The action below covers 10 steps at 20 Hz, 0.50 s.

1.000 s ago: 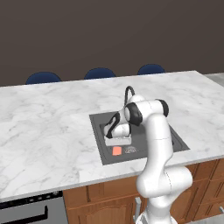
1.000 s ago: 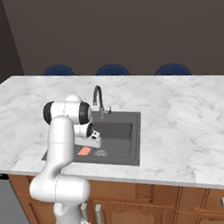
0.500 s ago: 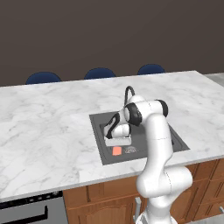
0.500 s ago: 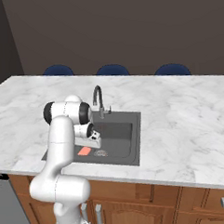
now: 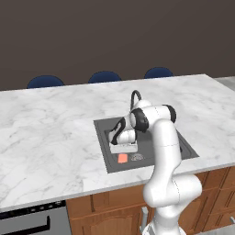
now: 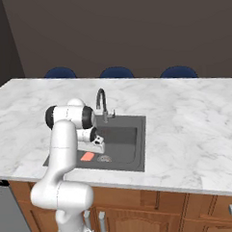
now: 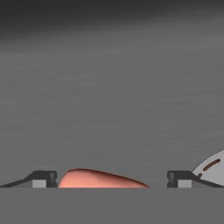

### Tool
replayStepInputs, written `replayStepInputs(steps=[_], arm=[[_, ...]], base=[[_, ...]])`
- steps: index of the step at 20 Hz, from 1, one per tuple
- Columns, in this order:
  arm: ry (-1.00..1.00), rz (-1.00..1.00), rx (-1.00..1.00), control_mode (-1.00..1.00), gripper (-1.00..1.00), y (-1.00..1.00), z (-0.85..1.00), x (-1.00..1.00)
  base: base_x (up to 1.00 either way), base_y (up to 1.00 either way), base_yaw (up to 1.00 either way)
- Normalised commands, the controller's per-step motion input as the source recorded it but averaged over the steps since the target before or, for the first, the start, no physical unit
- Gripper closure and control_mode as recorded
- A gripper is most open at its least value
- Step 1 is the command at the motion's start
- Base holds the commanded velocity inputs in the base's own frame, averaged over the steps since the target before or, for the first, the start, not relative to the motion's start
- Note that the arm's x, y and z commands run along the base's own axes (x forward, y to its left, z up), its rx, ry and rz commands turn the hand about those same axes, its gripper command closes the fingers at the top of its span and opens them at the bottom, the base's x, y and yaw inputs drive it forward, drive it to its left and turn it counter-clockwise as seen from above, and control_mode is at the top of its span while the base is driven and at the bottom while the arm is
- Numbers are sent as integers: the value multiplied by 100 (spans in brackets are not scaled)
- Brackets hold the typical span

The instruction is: Pick up the bar soap and bar soap from the sink, and place them back in the cabinet, and close the cabinet doors.

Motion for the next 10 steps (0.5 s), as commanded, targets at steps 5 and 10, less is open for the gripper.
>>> replayStepInputs(steps=[5,10], arm=[[1,0,0,-100,-100,4,-2,0],[1,0,0,-100,-100,8,-6,0]], base=[[0,0,0],[0,0,0]])
